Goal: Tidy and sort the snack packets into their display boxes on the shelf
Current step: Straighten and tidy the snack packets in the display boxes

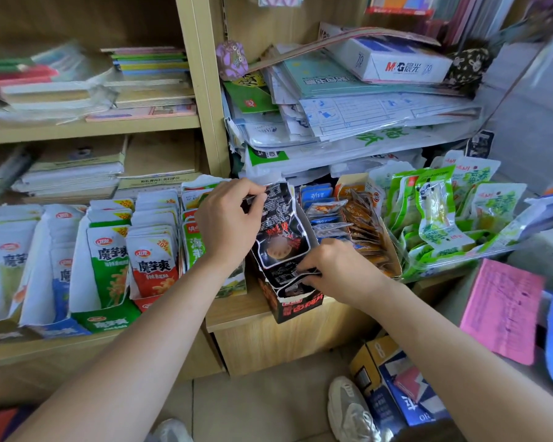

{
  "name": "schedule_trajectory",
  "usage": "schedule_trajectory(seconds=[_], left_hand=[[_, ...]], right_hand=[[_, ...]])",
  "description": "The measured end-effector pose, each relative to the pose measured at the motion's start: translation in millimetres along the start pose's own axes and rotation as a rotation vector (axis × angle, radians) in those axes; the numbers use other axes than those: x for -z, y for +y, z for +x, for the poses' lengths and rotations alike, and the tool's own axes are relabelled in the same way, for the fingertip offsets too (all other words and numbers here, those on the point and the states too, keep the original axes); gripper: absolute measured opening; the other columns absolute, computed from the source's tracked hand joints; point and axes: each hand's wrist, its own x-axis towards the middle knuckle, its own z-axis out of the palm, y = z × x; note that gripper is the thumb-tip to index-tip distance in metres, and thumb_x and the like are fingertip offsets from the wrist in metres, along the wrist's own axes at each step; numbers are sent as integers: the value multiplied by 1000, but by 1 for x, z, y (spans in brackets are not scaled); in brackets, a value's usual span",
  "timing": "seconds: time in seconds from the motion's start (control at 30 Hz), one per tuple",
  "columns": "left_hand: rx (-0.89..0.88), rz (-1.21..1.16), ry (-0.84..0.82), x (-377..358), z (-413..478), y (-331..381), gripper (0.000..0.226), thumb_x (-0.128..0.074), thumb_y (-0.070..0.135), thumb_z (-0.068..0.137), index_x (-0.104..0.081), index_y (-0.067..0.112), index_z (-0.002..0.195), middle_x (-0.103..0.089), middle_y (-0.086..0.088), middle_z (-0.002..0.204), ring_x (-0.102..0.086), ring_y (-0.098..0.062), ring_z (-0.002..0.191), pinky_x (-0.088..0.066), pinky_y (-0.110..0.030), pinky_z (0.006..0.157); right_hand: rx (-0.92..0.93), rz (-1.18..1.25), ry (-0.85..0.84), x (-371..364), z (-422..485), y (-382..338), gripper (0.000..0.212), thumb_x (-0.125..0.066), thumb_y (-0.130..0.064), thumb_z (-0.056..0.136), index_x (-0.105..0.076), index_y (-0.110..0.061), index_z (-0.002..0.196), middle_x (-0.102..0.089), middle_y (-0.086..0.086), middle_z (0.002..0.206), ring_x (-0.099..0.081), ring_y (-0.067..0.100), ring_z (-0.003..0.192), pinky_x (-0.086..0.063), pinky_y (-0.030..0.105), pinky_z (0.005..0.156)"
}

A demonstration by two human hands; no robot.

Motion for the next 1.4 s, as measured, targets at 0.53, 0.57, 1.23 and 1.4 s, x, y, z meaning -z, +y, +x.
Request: schedule_trajectory(seconds=[0.53, 0.57, 1.23, 1.4], left_hand=[[165, -180, -258, 14, 15, -10, 8, -77, 25, 87, -74, 32, 87, -71, 21, 88, -69, -11, 77, -56, -39, 67], [211, -207, -286, 16, 18, -11, 12, -78, 24, 86, -73, 35, 86, -72, 21, 88, -69, -7, 80, -57, -36, 72], [172, -280, -421, 22, 18, 5, 13, -77, 22, 86, -77, 34, 92, -73, 22, 85, -68, 3, 86, -58, -34, 78], [148, -264, -391, 18, 16, 13, 11, -76, 31, 87, -76, 41, 92, -71, 27, 89, -70, -7, 84, -57, -40, 75]], right_hand=[[83, 56, 429, 30, 21, 8, 10, -74, -1, 84, -71, -4, 93, -69, 4, 80, -44, 22, 84, -33, 22, 72], [75, 61, 435, 29, 25, 8, 11, -74, 0, 84, -71, -3, 94, -69, 5, 82, -46, 23, 85, -34, 23, 72], [-140, 181, 493, 2, 33, -3, 25, -79, -16, 82, -67, -14, 104, -62, -10, 88, -51, 11, 81, -53, 43, 79], [-199, 304, 558, -3, 32, -10, 68, -87, -27, 74, -52, -17, 132, -59, -6, 118, -55, 12, 102, -52, 34, 85]])
